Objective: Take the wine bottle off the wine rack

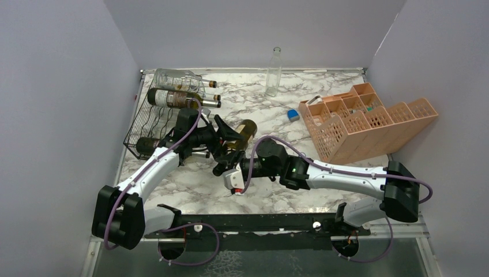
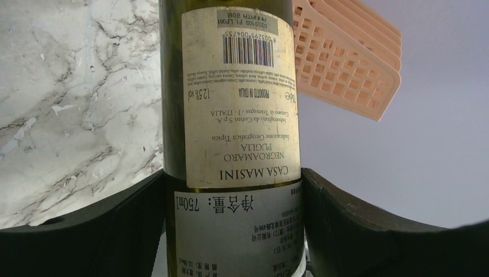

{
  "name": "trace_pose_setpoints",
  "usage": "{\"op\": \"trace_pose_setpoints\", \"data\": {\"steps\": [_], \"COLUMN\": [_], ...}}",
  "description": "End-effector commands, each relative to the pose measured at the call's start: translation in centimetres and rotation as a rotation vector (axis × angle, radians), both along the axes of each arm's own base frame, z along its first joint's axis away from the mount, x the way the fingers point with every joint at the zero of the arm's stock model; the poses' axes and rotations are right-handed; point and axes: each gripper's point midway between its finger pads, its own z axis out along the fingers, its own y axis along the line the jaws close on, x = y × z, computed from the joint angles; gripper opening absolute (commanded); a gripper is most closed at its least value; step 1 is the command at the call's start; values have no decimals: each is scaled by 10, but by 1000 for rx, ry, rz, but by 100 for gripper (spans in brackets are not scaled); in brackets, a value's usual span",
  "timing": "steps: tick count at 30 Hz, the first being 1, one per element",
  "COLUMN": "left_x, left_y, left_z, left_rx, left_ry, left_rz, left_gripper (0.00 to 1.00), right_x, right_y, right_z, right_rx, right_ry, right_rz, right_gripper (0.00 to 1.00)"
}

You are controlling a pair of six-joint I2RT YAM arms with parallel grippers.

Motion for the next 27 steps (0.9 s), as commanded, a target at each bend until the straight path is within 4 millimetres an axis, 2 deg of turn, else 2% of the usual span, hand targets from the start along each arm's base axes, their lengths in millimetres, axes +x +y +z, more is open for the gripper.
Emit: {"op": "trace_pose_setpoints", "data": {"steps": [1,4,9,10,23,27], "left_x": [-2,-2,-2,-2,19,29], "left_y": [-5,-4,-4,-3,19,33], "left_z": [26,23,17,16,32,47], "left_rx": [-51,-46,-22,-8,224,316], "left_ry": [-103,-94,-82,-87,-285,-393], "left_rz": [-25,-26,-36,-38,-10,20], "left_gripper": [56,64,97,99,99,99], "right_x": [1,0,3,6,38,63], "right_y": [-1,-4,-11,-14,-57,-76], "right_z": [16,17,23,25,35,41], "right_rx": [74,83,125,143,336,407], "right_ry": [7,24,66,75,268,336], "right_rz": [-30,-41,-91,-113,-395,-509], "right_gripper": [37,33,16,13,11,11]}}
